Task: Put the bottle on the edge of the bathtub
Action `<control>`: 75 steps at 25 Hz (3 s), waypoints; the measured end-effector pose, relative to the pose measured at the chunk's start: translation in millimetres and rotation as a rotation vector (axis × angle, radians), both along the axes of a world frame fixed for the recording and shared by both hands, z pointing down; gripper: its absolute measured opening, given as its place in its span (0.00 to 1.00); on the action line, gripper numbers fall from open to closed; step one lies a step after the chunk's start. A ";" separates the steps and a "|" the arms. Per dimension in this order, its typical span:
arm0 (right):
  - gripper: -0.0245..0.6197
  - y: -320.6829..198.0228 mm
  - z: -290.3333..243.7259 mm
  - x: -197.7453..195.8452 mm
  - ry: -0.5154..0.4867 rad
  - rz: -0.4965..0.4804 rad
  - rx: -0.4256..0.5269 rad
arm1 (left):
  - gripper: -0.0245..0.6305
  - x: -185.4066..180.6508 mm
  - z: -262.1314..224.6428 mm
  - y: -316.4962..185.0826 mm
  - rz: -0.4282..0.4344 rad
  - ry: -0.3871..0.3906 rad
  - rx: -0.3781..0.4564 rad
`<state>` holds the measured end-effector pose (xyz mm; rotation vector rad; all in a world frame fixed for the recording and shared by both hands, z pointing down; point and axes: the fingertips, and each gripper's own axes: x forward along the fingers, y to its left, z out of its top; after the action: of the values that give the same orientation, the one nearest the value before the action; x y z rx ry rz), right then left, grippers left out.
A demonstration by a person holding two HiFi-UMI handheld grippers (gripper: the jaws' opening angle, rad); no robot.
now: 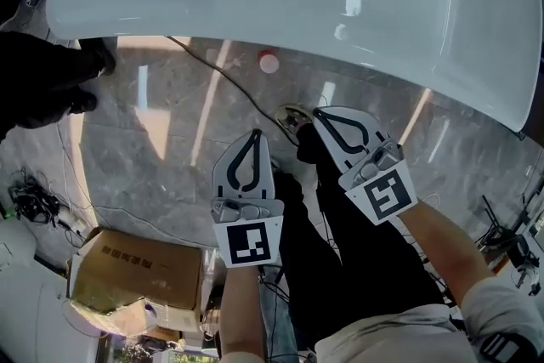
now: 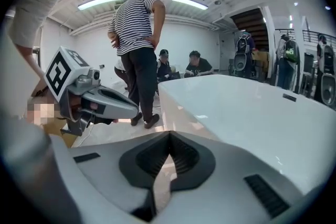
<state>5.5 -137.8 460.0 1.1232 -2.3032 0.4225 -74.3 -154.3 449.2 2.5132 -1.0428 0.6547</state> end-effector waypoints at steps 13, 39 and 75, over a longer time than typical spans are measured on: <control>0.05 46.1 -187.5 -21.6 -0.079 0.253 0.215 | 0.05 -23.6 -154.5 51.8 0.054 0.038 0.056; 0.05 214.0 -444.8 72.4 -0.138 0.339 0.484 | 0.05 40.9 -405.3 202.2 -0.048 0.205 0.294; 0.05 255.7 -521.8 89.7 -0.070 0.363 0.578 | 0.05 66.9 -488.3 229.8 -0.036 0.228 0.445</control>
<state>95.1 117.9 -61.9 1.8424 -2.3470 -0.0972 -7.4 75.5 -39.1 2.8436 -1.2532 0.1237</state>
